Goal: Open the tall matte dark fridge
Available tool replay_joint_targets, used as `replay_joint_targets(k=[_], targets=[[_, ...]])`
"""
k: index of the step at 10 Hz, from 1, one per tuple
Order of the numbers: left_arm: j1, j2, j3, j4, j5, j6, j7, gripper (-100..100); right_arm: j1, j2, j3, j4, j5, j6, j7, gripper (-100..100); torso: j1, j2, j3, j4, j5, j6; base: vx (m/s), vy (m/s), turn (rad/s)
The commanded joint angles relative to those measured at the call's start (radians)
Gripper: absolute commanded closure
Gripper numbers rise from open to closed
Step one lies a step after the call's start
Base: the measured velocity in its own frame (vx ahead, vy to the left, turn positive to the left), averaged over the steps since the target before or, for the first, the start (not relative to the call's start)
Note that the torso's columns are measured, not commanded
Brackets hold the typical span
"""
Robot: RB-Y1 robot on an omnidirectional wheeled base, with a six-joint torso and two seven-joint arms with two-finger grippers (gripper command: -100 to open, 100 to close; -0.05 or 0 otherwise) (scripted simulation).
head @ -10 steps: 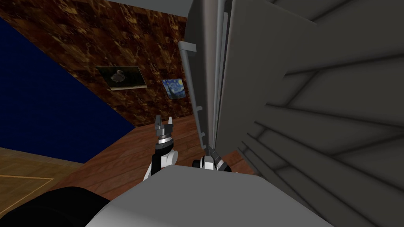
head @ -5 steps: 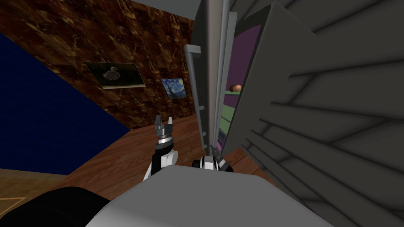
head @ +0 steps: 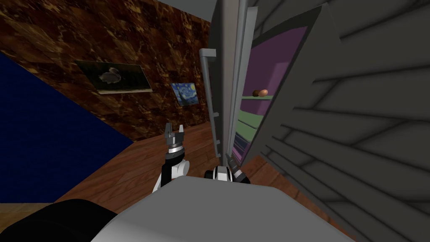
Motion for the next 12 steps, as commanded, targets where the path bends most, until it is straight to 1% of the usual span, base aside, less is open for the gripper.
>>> replay_joint_targets(k=[1, 2, 3, 4, 5, 7, 9, 11, 12], targets=[[0.0, 0.0, 0.0, 0.0, 0.0, 0.0, 0.0, 0, 0.003, 0.004, -0.016, -0.005, -0.019, -0.009, 0.012, 100, 0.005, 0.0, 0.0, 0.0, 0.001, 0.0, -0.048, 0.284, -0.065], [0.0, 0.0, 0.0, 0.0, 0.0, 0.0, 0.0, 0, 0.008, 0.007, -0.026, -0.011, -0.031, -0.015, 0.02, 100, 0.001, 0.002, 0.001, 0.0, 0.001, 0.0, -0.089, 0.277, -0.092], [0.0, 0.0, 0.0, 0.0, 0.0, 0.0, 0.0, 0, 0.004, 0.004, -0.021, -0.008, -0.025, -0.012, 0.014, 100, 0.001, 0.004, 0.002, 0.001, 0.0, 0.0, -0.047, 0.142, -0.036], [0.0, 0.0, 0.0, 0.0, 0.0, 0.0, 0.0, 0, 0.005, -0.041, -0.022, -0.009, -0.027, -0.014, 0.015, -100, -0.006, 0.0, 0.001, 0.0, -0.001, 0.0, -0.007, 0.037, 0.008], [0.0, 0.0, 0.0, 0.0, 0.0, 0.0, 0.0, 0, 0.005, -0.069, -0.021, -0.011, -0.028, -0.016, 0.014, -100, -0.008, -0.002, -0.001, -0.001, -0.002, 0.0, 0.001, 0.012, -0.002], [0.0, 0.001, 0.0, 0.0, 0.0, 0.0, 0.0, 0, 0.007, -0.127, -0.02, -0.016, -0.031, -0.02, 0.012, -100, 0.0, -0.001, -0.001, 0.0, 0.0, 0.0, 0.011, -0.001, 0.004], [0.0, 0.0, 0.0, 0.0, 0.0, 0.0, 0.0, 0, 0.009, -0.164, -0.017, -0.024, -0.035, -0.025, 0.009, -100, 0.004, 0.001, 0.001, 0.0, 0.001, 0.0, 0.011, 0.016, 0.006], [0.0, 0.0, 0.0, 0.0, 0.0, 0.0, 0.0, 0, 0.016, -0.205, -0.011, -0.046, -0.046, -0.042, 0.001, -100, 0.005, 0.001, 0.001, 0.0, 0.001, 0.0, 0.021, 0.054, 0.014], [0.0, 0.0, 0.0, 0.0, 0.0, 0.0, 0.0, 0, 0.021, -0.208, -0.005, -0.063, -0.056, -0.054, -0.005, -100, 0.004, 0.0, 0.0, 0.0, 0.001, 0.0, 0.028, 0.085, 0.026]])
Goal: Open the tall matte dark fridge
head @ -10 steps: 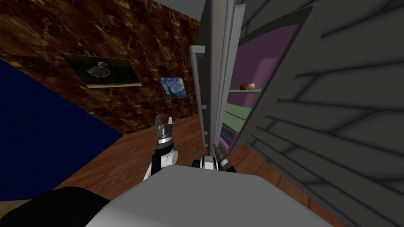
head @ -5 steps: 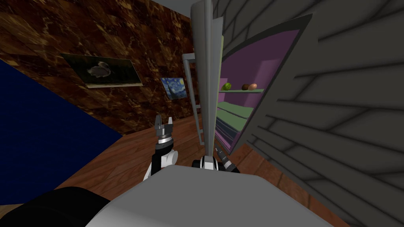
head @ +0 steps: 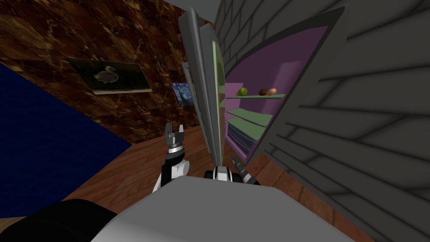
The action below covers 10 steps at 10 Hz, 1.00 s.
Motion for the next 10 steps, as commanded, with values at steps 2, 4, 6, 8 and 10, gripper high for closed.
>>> replay_joint_targets(k=[2, 4, 6, 8, 10], targets=[[0.0, 0.0, 0.0, 0.0, 0.0, 0.0, 0.0, 0, 0.02, -0.002, 0.02, -0.065, -0.037, -0.044, -0.025, -100, -0.001, -0.001, 0.0, 0.0, 0.0, 0.0, 0.049, 0.098, 0.028], [0.0, 0.0, 0.0, 0.0, 0.0, 0.0, 0.0, 0, 0.031, -0.008, 0.029, -0.099, -0.058, -0.065, -0.037, -100, 0.0, 0.0, 0.0, 0.0, 0.0, 0.0, 0.047, 0.122, 0.023], [0.0, 0.0, 0.0, 0.0, 0.0, 0.0, 0.0, 0, 0.04, 0.03, 0.037, -0.127, -0.078, -0.08, -0.047, -100, -0.004, 0.001, 0.0, 0.0, -0.001, 0.0, 0.044, 0.079, 0.018], [0.0, 0.0, 0.0, 0.0, 0.0, 0.0, 0.0, 0, 0.044, 0.085, 0.041, -0.141, -0.087, -0.088, -0.052, -100, -0.003, 0.002, 0.001, 0.0, -0.001, 0.0, 0.016, 0.057, 0.01], [0.0, 0.0, 0.0, 0.0, 0.0, 0.0, 0.0, 0, 0.046, 0.137, 0.043, -0.147, -0.091, -0.091, -0.055, -100, -0.004, 0.001, 0.001, 0.0, -0.001, 0.0, 0.007, 0.018, 0.003]])
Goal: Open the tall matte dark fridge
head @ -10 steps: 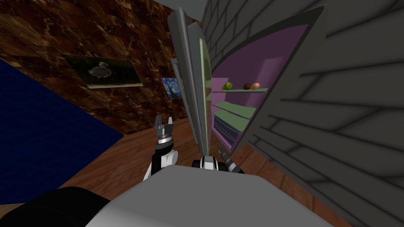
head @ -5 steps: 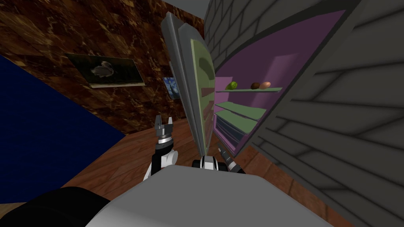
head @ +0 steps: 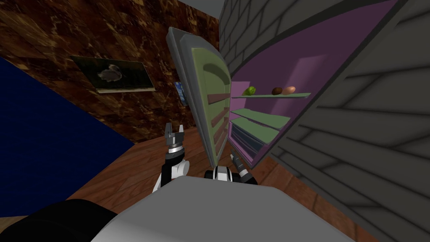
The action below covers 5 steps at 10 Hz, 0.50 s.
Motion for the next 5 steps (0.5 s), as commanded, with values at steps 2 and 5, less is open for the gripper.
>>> replay_joint_targets(k=[2, 5], targets=[[0.0, 0.0, 0.0, 0.0, 0.0, 0.0, 0.0, 0, 0.002, 0.084, 0.005, -0.011, -0.004, -0.008, -0.003, -100, 0.001, -0.001, 0.0, 0.0, 0.0, 0.0, 0.003, 0.007, 0.003], [0.0, 0.0, 0.0, 0.0, 0.0, 0.0, 0.0, 0, 0.004, 0.072, 0.012, -0.029, -0.001, -0.025, -0.007, -100, 0.003, -0.004, -0.002, -0.001, 0.001, 0.0, 0.041, 0.018, 0.03]])
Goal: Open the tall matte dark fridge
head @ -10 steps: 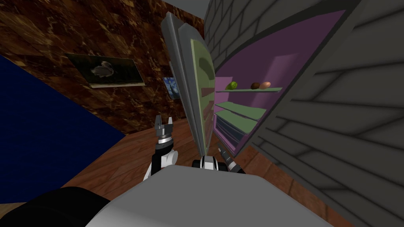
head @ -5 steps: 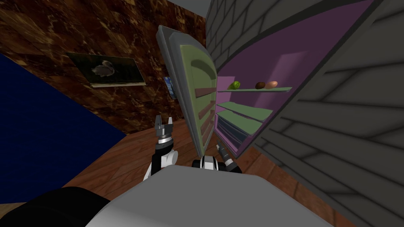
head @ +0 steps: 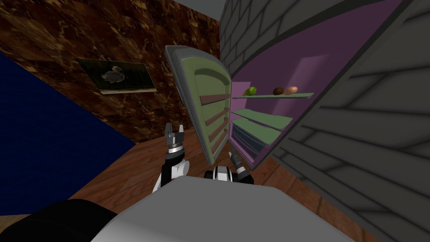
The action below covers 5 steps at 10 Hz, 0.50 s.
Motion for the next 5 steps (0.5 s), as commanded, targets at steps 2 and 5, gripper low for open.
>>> replay_joint_targets(k=[2, 5], targets=[[0.0, 0.0, 0.0, 0.0, 0.0, 0.0, 0.0, 0, 0.009, -0.008, 0.028, -0.075, 0.015, -0.079, -0.022, -100, -0.003, 0.006, 0.003, 0.001, -0.001, 0.0, -0.015, -0.022, 0.109], [0.0, 0.0, 0.0, 0.0, 0.0, 0.0, 0.0, 0, 0.018, -0.017, 0.055, -0.148, 0.03, -0.156, -0.044, -100, -0.002, 0.005, 0.003, 0.001, 0.0, 0.0, -0.034, -0.027, 0.078]])
